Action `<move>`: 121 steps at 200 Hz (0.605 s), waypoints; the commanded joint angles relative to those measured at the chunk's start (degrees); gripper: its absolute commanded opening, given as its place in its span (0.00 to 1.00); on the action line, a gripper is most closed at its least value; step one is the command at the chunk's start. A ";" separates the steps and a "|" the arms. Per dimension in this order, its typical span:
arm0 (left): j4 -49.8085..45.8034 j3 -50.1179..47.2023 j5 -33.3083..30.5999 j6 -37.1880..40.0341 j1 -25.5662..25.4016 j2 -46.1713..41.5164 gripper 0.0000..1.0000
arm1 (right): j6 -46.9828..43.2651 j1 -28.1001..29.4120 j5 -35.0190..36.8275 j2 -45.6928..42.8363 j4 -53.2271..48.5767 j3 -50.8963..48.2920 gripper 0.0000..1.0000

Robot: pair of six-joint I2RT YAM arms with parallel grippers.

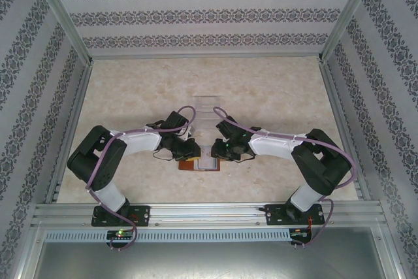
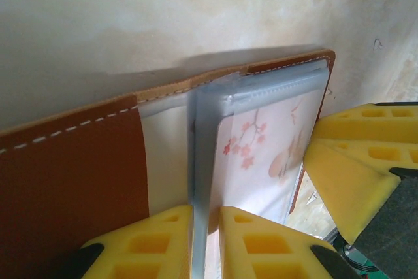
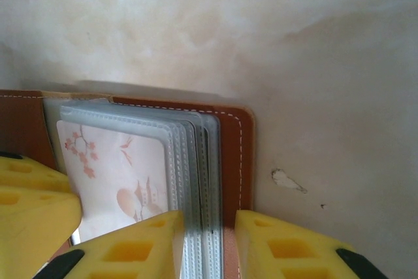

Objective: Take the credit cards out of the card holder

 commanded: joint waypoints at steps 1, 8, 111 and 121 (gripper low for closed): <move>1.02 -1.51 0.29 0.86 0.41 -0.38 0.16 | 0.20 0.68 0.85 -0.79 -0.50 0.49 0.31; 1.41 -1.71 0.47 0.58 0.44 -0.47 0.16 | 0.38 0.88 0.85 -1.04 -0.27 0.59 0.32; 1.73 -2.99 -0.46 -0.58 0.47 -1.08 0.16 | -0.50 1.41 3.20 3.56 -3.39 1.12 0.32; 0.43 -2.90 -1.40 -0.06 0.47 -1.17 0.16 | -0.58 1.35 3.34 3.43 -3.40 0.98 0.32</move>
